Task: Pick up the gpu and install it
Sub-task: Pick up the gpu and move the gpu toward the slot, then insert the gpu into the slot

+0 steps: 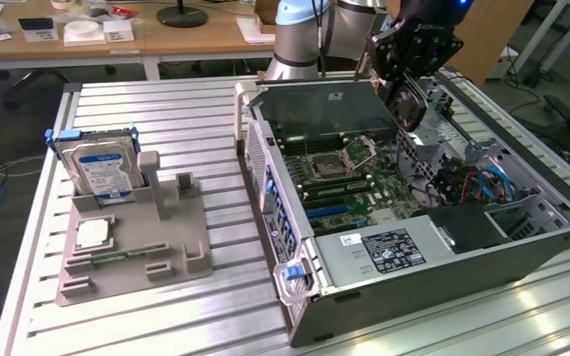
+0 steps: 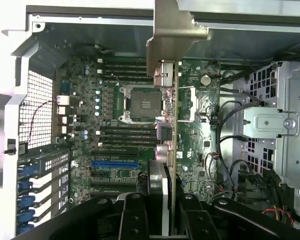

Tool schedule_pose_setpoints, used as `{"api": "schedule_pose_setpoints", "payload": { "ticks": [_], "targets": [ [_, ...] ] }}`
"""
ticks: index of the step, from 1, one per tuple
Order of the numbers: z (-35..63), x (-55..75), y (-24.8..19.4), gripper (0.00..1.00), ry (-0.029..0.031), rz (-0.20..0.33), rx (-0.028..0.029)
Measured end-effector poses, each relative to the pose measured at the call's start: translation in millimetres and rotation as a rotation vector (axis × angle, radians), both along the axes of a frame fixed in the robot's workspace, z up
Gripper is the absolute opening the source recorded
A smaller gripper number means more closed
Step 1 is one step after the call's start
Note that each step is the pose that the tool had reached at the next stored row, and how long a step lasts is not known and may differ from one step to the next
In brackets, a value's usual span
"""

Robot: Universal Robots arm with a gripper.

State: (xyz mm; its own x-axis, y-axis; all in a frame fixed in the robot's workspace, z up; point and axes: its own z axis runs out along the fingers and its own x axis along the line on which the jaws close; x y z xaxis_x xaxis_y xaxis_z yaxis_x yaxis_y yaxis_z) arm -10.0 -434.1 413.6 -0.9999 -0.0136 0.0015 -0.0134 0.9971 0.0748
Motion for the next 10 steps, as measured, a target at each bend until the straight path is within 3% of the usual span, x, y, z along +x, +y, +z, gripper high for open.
{"api": "schedule_pose_setpoints", "payload": {
  "ticks": [10],
  "targets": [
    [0.0, 0.0, 0.0, 0.28, 0.0, 0.0, 0.0]
  ]
}}
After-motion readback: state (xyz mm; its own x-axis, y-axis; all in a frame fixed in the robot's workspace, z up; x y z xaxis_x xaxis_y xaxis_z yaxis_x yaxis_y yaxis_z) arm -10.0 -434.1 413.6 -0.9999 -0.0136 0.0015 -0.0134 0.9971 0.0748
